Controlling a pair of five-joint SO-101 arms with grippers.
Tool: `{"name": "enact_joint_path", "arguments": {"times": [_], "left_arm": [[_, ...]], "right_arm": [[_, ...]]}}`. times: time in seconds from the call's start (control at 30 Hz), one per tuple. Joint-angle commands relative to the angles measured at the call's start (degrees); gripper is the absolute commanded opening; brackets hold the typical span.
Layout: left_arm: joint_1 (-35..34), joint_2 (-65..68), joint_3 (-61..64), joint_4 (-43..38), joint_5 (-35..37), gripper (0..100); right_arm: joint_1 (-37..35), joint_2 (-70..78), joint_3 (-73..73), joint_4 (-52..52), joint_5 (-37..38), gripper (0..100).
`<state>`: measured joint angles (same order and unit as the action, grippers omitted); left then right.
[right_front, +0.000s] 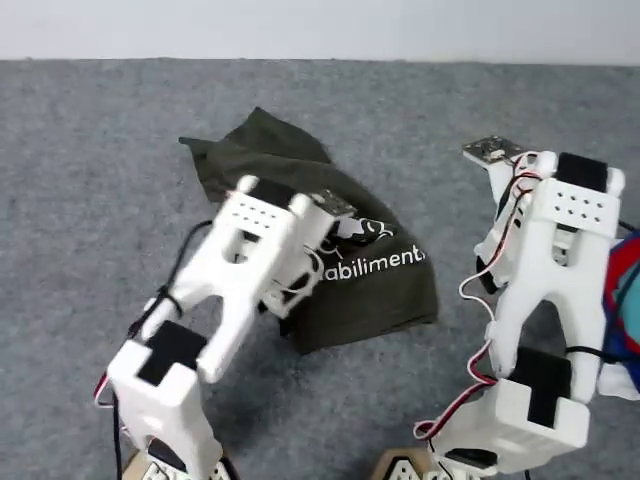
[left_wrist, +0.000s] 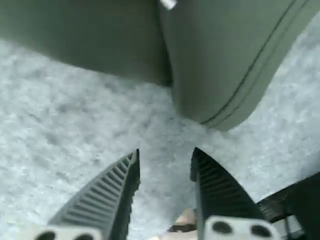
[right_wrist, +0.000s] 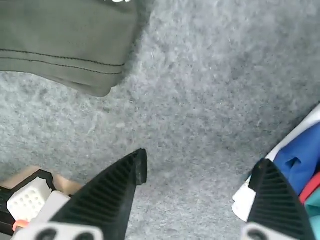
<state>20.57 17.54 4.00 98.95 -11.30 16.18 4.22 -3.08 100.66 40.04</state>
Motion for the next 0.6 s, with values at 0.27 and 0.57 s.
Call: {"name": "enact_joint_path", "arguments": {"times": [0.27,0.57], "left_arm": [[8.88,20.22,-11.30,0.97,24.26,28],[5.27,26.37,-25.98,1.05,26.11,12]], "right_arm": [[9.01,-2.68,-0.26,1.71,3.69,33.6],[9.45,-2.68,-0.18,1.80,3.52,33.6]]}}
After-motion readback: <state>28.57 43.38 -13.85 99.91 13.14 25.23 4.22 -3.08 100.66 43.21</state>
